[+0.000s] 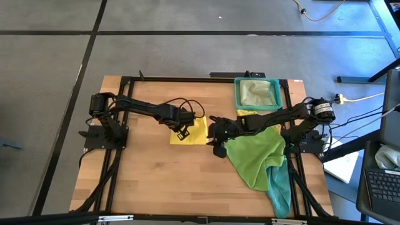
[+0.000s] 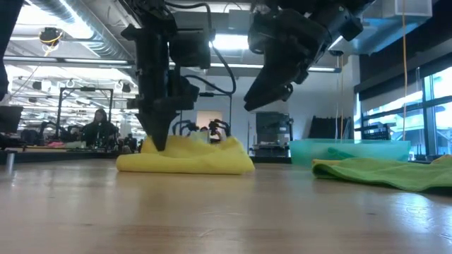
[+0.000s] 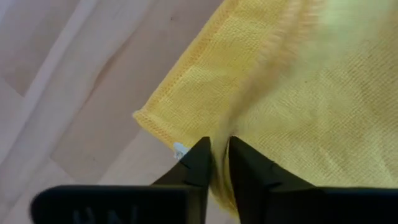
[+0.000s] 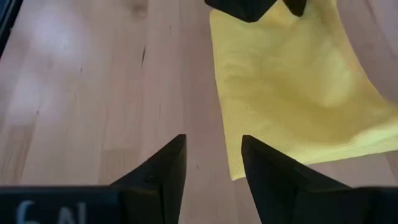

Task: Fold microfiber towels
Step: Fold the left yellow microfiber cloth, then stack the folded left yellow microfiber cloth on top of the folded light green microfiber cloth

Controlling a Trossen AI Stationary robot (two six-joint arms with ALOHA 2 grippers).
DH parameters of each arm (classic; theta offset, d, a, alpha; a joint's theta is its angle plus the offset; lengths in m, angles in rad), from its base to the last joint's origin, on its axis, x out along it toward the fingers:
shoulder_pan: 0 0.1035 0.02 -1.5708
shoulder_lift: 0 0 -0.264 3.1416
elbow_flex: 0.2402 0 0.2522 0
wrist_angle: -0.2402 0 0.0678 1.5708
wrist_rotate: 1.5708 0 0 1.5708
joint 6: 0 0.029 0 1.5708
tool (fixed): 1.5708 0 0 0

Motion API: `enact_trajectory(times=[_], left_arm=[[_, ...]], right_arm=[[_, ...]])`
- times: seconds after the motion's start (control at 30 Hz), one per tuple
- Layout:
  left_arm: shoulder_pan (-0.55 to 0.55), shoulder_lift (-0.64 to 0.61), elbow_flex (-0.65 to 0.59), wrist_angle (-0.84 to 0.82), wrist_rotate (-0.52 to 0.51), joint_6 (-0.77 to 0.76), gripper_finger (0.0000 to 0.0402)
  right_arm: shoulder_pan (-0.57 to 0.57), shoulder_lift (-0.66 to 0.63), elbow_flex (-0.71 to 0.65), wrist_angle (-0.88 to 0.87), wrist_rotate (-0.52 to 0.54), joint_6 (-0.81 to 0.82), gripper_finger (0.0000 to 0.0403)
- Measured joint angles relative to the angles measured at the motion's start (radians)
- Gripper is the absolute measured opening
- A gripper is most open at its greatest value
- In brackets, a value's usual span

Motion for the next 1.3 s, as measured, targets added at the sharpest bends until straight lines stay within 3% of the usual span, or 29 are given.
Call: enact_trajectory(times=[0.27, 0.47, 0.7, 1.0, 1.17, 1.3], left_arm=[[0.000, 0.000, 0.000, -0.082, -0.075, -0.034, 0.0114], [-0.008, -0.015, 0.001, -0.131, -0.141, -0.085, 0.0116], [-0.051, -0.075, 0.002, -0.131, -0.119, -0.134, 0.0115], [-0.293, -0.206, -0.015, 0.001, -0.162, 0.149, 0.0113], [-0.359, -0.199, -0.137, 0.121, -0.112, 0.151, 0.0113], [-0.370, -0.196, -0.198, 0.142, -0.160, 0.149, 0.0113]], right_arm=[[0.000, 0.000, 0.000, -0.018, 0.000, 0.004, 0.0157], [0.000, 0.000, 0.000, -0.017, 0.000, -0.001, 0.0157], [-0.010, 0.010, 0.000, 0.002, 0.057, -0.025, 0.0157], [0.012, 0.029, 0.001, 0.000, -0.045, -0.238, 0.0157], [0.013, 0.056, 0.003, 0.040, 0.008, -0.288, 0.0157], [0.014, 0.118, 0.001, 0.071, 0.008, -0.321, 0.0157]])
